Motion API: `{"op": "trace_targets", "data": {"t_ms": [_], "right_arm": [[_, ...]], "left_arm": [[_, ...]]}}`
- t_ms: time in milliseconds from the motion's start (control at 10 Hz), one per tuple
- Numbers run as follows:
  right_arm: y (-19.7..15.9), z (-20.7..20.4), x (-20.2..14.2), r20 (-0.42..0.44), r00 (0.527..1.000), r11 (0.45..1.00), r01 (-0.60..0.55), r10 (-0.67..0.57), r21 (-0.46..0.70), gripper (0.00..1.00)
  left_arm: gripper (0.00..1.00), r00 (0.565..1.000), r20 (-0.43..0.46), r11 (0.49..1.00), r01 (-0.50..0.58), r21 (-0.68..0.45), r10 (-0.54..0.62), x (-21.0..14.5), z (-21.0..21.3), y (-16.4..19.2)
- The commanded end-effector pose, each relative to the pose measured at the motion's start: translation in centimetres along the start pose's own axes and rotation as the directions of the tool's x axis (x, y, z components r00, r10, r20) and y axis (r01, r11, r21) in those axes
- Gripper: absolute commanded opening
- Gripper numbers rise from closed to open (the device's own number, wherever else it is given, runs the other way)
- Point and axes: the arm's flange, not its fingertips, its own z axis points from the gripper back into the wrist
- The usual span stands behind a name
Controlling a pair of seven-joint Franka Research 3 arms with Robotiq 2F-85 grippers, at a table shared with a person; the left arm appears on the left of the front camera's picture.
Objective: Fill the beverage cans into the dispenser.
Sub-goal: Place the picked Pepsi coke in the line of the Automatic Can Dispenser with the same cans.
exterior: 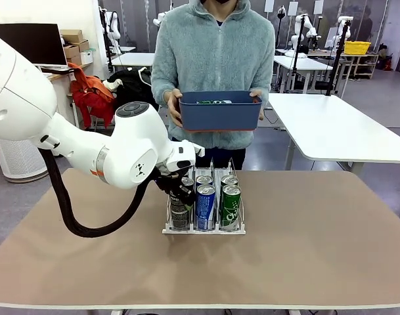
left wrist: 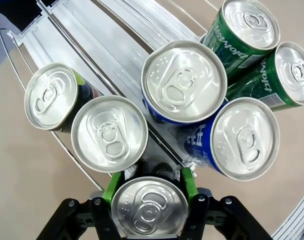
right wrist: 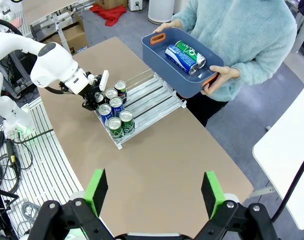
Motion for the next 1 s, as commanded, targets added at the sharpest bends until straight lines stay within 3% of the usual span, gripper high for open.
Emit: {"op": "trace_targets", "data": {"t_ms": [0, 100, 200, 300, 400, 500, 800, 900], "right_arm": [[0.1, -0.1, -0.1, -0.003, 1.000, 1.000, -0.001, 0.001, 0.003, 1.00], [0.1, -0.1, -0.1, -0.003, 1.000, 1.000, -0.001, 0.001, 0.003, 1.00], [0.1, -0.1, -0.1, -0.003, 1.000, 1.000, -0.001, 0.001, 0.003, 1.00], [0.1, -0.1, -0.1, -0.003, 1.000, 1.000, -0.001, 0.001, 0.003, 1.00], [0.1, -0.1, -0.1, -0.003, 1.000, 1.000, -0.001, 0.001, 0.003, 1.00], [0.1, -0.1, -0.1, -0.003, 1.000, 1.000, -0.001, 0.001, 0.003, 1.00], [0.1, -0.1, -0.1, -0.003, 1.000, 1.000, -0.001, 0.001, 0.003, 1.00], [0.1, -0.1, -0.1, -0.003, 1.000, 1.000, -0.001, 0.001, 0.003, 1.00]], "left_arm": [[0.58, 1.000, -0.015, 1.000, 0.005, -0.014, -0.005, -0.7, -0.4, -0.8], [0.78, 1.000, -0.008, 1.000, 0.013, -0.025, -0.013, -0.7, -0.1, -0.8], [0.78, 1.000, -0.002, 1.000, 0.008, -0.023, -0.008, -0.8, 0.5, -0.7], [0.98, 1.000, -0.004, 1.000, 0.001, -0.027, -0.001, -0.7, 1.0, -0.8], [0.82, 1.000, -0.008, 0.999, -0.003, -0.035, 0.003, -0.7, 1.5, -1.2], [1.00, 1.000, -0.021, 0.999, -0.014, -0.041, 0.013, -0.9, 2.0, -1.4], [1.00, 0.997, -0.061, 0.998, -0.049, -0.046, 0.046, -1.6, 3.7, -1.7], [1.00, 0.999, -0.026, 0.999, -0.031, -0.031, 0.030, -0.3, 1.7, -1.6]]}}
